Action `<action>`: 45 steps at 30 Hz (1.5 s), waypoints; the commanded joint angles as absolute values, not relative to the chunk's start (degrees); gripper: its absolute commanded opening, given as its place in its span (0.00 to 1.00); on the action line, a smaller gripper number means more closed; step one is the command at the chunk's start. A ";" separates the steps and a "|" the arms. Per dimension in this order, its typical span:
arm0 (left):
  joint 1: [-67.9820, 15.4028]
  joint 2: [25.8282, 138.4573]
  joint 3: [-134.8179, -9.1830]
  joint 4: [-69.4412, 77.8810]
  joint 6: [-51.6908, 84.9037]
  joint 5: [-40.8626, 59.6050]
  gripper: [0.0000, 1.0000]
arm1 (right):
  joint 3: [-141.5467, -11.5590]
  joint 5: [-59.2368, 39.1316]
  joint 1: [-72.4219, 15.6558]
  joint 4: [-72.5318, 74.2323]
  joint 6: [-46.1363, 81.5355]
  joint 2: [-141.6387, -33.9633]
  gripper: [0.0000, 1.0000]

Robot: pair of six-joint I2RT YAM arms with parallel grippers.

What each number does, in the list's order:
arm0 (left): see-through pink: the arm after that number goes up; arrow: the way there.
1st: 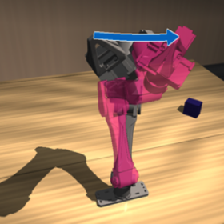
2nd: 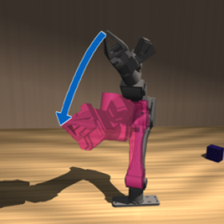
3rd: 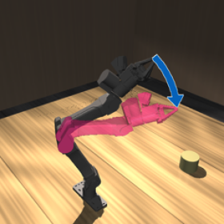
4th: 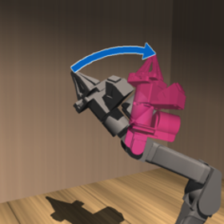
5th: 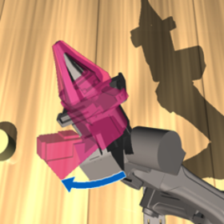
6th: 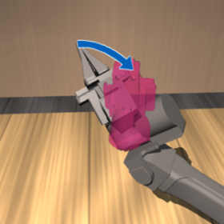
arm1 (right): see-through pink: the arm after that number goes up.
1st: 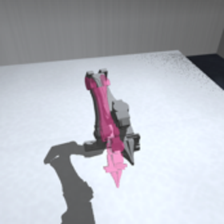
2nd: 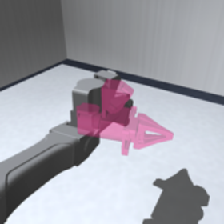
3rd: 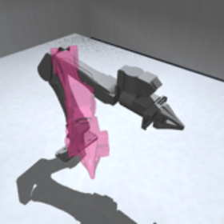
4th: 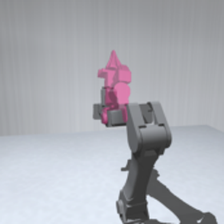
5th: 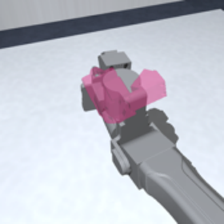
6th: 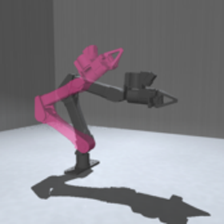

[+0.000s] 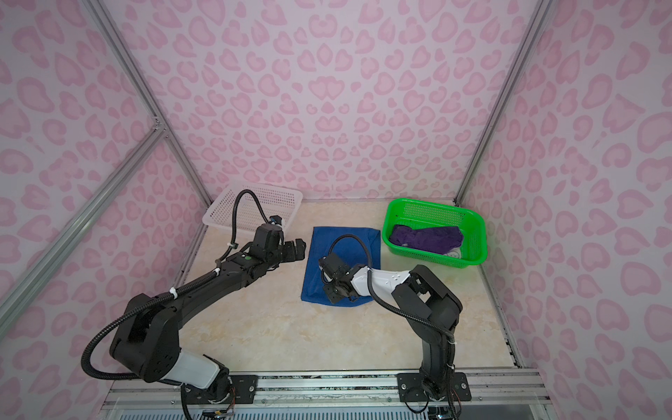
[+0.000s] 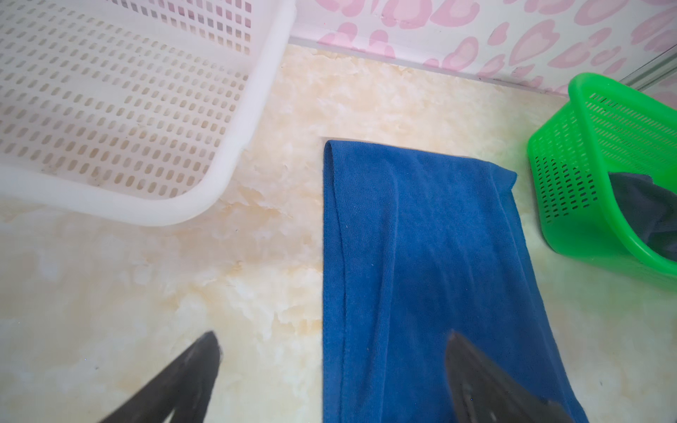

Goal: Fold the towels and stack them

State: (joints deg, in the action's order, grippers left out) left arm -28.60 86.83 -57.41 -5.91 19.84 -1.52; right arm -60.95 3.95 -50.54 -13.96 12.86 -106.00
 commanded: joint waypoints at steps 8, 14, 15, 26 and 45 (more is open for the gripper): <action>-28.48 88.53 -58.74 -8.90 19.44 -4.09 0.98 | -50.96 2.44 -62.51 -19.21 19.65 -104.69 0.43; -28.41 92.11 -61.28 -11.69 19.25 -4.58 1.00 | -50.01 5.30 -67.38 -22.37 20.32 -102.35 0.44; -28.39 92.96 -61.95 -11.95 19.16 -4.69 0.99 | -50.25 6.01 -67.24 -22.80 19.98 -101.75 0.45; -25.43 103.20 -69.98 -15.17 20.96 -4.98 0.92 | -59.03 7.01 -59.79 -26.19 11.68 -94.28 0.54; -23.91 114.08 -75.03 -15.29 23.44 -4.44 0.73 | -78.89 6.69 -32.87 -27.25 6.06 -104.58 0.53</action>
State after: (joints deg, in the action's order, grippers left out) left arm -24.08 112.77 -73.69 -16.69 22.74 -4.54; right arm -76.77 7.53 -34.26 -26.98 6.70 -101.91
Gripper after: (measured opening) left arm 0.736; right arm 0.533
